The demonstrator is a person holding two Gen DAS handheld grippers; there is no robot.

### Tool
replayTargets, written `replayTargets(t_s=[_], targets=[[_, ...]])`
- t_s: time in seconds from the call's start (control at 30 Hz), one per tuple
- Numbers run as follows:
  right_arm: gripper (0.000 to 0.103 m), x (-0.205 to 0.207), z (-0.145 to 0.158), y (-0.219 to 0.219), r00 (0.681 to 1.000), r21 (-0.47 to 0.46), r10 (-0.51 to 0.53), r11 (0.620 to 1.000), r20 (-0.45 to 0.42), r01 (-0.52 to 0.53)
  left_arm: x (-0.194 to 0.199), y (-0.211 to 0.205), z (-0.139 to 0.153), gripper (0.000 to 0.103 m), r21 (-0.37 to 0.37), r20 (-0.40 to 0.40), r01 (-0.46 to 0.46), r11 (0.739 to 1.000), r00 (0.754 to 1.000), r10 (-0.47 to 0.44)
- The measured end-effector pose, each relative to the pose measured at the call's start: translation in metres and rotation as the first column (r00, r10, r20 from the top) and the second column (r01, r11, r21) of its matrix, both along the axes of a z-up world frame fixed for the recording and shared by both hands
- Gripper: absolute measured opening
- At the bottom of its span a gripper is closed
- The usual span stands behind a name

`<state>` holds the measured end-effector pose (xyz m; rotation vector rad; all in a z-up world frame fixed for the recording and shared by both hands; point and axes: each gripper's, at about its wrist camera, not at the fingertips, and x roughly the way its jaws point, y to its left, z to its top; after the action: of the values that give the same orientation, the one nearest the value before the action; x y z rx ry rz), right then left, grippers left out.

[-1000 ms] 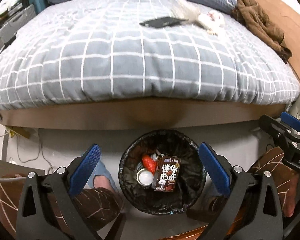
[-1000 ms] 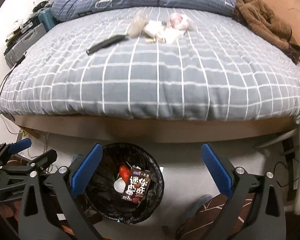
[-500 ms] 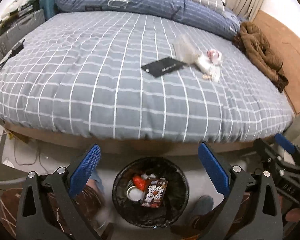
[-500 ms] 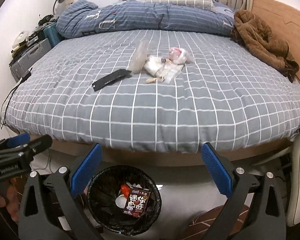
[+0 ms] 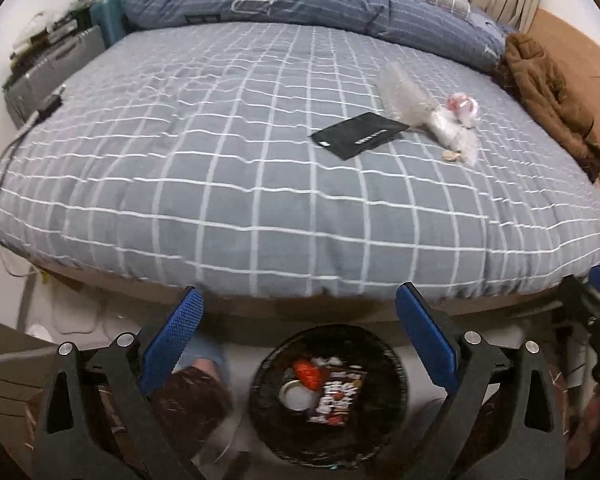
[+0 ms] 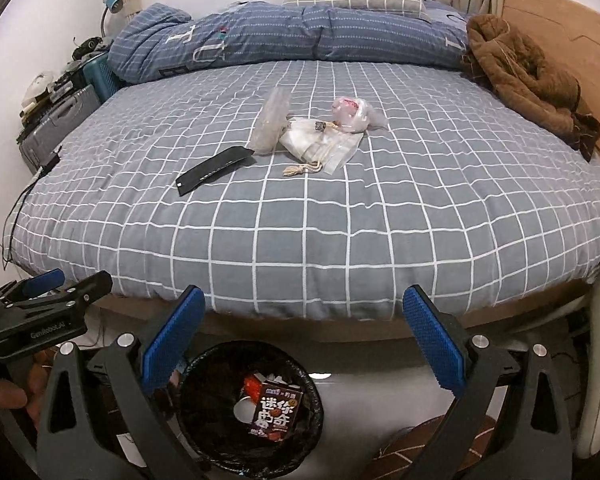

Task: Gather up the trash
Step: 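Move both tools back over the bed toward the black packet and bubble wrap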

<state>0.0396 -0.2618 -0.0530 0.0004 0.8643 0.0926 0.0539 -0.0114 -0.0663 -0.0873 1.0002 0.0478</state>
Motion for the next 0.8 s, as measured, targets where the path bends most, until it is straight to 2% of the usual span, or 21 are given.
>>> replayTargets(t_s=[0.1,0.23,0.43,0.8], targets=[[0.095,-0.006,0.001,0.003,1.000,-0.002,0.014,1.000,0.008,-0.014,-0.010,0.014,0.008,0.095,0.035,0.014,-0.023,0.999,1.000,0.022],[0.095,-0.009,0.007,0.005,0.999,0.003,0.023,1.000,0.022,-0.024,-0.016,0.030,0.028,0.095,0.123,0.058,-0.035,0.992,0.998,0.028],[0.095,-0.010,0.020,0.008,0.999,0.010,0.028,1.000,0.044,-0.028,-0.012,0.042,0.062,0.095,0.121,0.110,-0.044,0.992,0.994,0.031],[0.095,0.012,0.050,0.009,0.995,-0.004,0.031,1.000,0.090,-0.030,0.018,0.019,0.105,0.095,0.084,0.169,0.015,0.996,0.985,-0.029]])
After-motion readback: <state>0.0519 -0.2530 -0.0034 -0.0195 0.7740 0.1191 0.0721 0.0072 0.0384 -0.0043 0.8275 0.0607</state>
